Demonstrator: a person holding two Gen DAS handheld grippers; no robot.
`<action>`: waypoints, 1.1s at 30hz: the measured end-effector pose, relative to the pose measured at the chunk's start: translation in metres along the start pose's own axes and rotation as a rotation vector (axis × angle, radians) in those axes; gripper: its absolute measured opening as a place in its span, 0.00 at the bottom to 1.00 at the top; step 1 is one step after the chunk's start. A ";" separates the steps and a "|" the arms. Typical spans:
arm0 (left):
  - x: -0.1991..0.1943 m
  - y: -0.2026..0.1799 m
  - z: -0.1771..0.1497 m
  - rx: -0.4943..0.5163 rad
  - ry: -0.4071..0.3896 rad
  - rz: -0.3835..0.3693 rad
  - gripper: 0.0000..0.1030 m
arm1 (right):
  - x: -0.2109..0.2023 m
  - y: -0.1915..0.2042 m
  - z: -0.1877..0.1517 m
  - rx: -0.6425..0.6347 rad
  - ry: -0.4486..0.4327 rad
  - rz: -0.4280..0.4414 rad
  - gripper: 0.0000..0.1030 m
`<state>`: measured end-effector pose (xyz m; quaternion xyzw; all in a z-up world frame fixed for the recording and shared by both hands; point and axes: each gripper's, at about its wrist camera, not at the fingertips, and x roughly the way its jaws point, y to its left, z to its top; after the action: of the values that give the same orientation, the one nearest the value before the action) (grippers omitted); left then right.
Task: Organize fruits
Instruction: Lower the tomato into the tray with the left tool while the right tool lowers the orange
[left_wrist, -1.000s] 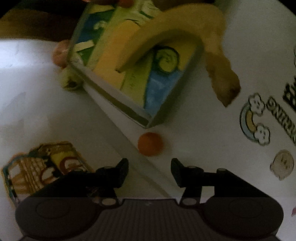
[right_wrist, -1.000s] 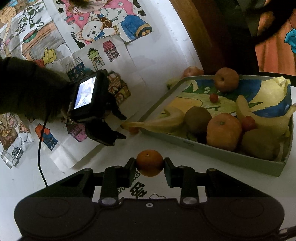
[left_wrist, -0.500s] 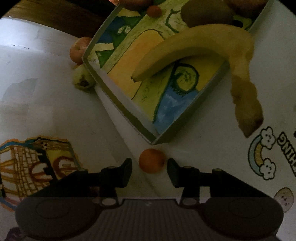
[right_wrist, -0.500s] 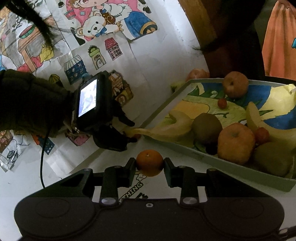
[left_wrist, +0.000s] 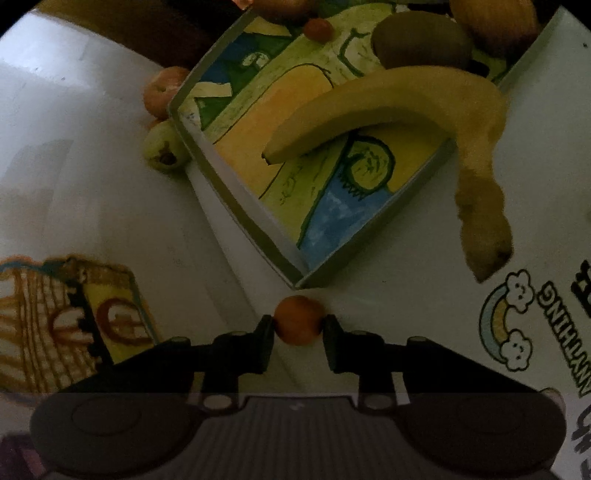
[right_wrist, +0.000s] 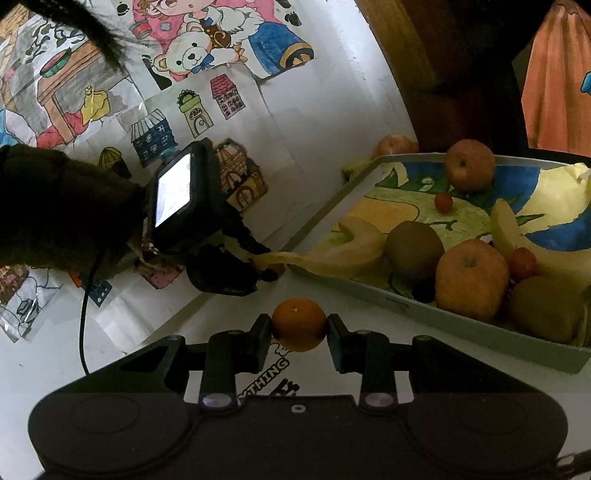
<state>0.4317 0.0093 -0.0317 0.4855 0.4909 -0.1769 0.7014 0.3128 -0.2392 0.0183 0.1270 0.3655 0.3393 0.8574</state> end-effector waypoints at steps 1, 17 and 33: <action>-0.002 -0.001 -0.002 -0.014 -0.002 0.001 0.30 | 0.000 0.000 0.000 0.000 0.002 0.000 0.34; -0.080 0.013 -0.001 -0.284 -0.168 0.027 0.30 | 0.007 -0.006 0.030 -0.030 -0.060 -0.081 0.34; -0.042 0.008 0.034 -0.489 -0.264 -0.015 0.30 | 0.048 -0.026 0.038 -0.049 -0.082 -0.236 0.34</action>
<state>0.4352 -0.0255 0.0101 0.2710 0.4270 -0.1202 0.8543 0.3767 -0.2249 0.0064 0.0761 0.3341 0.2392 0.9085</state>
